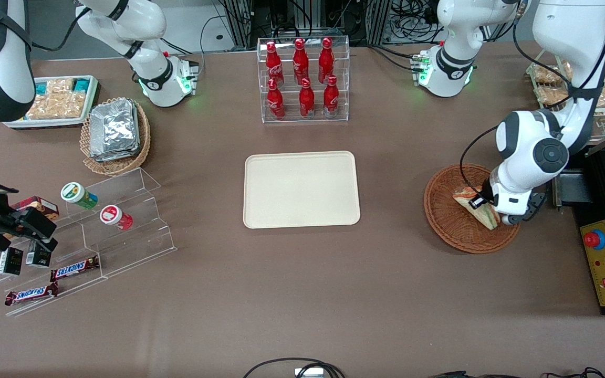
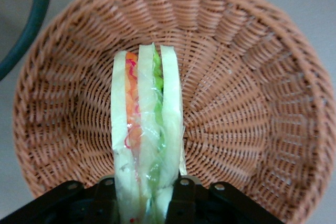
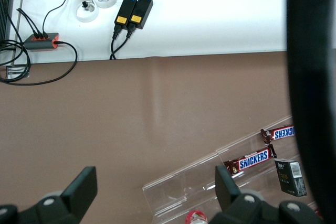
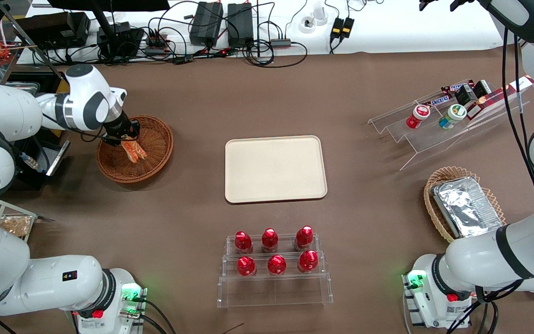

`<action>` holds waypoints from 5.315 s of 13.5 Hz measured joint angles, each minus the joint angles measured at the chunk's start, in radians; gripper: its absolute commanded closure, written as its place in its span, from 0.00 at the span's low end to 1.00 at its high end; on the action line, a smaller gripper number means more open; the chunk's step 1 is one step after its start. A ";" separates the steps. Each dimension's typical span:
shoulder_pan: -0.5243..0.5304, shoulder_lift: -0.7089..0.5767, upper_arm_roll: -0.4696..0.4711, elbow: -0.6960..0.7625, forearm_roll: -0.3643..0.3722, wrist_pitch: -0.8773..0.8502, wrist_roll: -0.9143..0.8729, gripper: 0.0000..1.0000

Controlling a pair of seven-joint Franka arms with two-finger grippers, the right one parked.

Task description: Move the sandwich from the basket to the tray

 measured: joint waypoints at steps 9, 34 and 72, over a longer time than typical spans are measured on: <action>-0.025 -0.082 -0.094 0.219 0.002 -0.293 0.112 1.00; -0.250 0.124 -0.516 0.291 0.096 -0.233 0.112 1.00; -0.370 0.393 -0.346 0.821 0.341 -0.544 -0.348 0.37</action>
